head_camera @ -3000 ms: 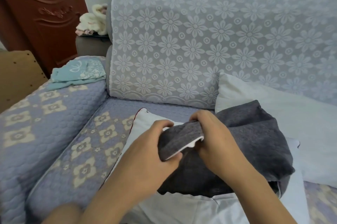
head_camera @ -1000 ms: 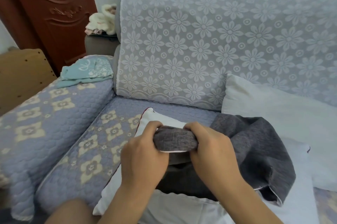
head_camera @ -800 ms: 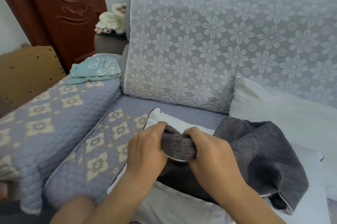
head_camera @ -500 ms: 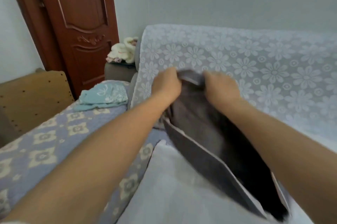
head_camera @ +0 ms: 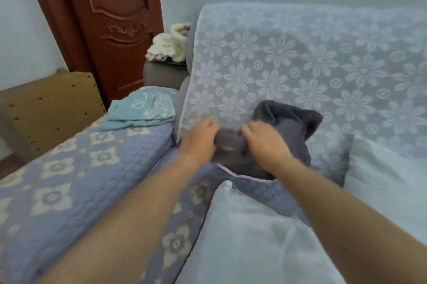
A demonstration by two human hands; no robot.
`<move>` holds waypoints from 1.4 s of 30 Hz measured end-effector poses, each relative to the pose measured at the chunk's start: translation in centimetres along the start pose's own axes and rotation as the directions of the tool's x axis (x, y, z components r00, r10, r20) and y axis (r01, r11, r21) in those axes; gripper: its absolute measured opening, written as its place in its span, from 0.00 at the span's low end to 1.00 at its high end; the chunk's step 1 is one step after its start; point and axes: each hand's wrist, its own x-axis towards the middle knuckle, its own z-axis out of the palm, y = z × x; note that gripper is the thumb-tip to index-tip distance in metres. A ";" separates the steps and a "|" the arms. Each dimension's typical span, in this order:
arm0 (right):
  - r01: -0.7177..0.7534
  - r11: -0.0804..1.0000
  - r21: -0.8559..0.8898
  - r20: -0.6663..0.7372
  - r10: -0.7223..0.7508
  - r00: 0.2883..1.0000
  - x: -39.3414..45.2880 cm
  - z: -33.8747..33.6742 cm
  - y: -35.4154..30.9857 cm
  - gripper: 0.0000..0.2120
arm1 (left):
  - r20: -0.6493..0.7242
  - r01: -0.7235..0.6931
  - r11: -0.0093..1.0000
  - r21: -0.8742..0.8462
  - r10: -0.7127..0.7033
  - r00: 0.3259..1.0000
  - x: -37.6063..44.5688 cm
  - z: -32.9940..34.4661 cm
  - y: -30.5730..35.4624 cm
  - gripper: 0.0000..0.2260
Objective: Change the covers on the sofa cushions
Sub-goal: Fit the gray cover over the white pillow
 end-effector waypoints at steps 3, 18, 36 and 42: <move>-0.020 0.997 0.073 0.416 -0.012 0.909 -4.0 7.0 -3.4 0.22 | 0.292 0.195 0.981 -0.015 -0.182 0.939 -5.6 7.1 -2.8 0.07; -0.409 0.840 0.356 0.698 0.052 0.714 -13.9 1.1 -0.5 0.08 | 0.254 0.239 0.883 -0.403 -0.143 0.957 -11.6 9.4 0.9 0.09; -0.357 0.927 0.114 0.547 0.241 0.801 -22.2 -6.1 0.4 0.24 | 0.218 -0.028 0.943 -0.333 0.106 0.970 -19.7 3.1 4.1 0.04; -0.211 0.924 0.318 0.187 0.157 0.970 -19.4 -7.5 -6.4 0.31 | 0.279 0.209 0.714 -0.668 -0.020 0.960 -25.0 0.9 0.7 0.09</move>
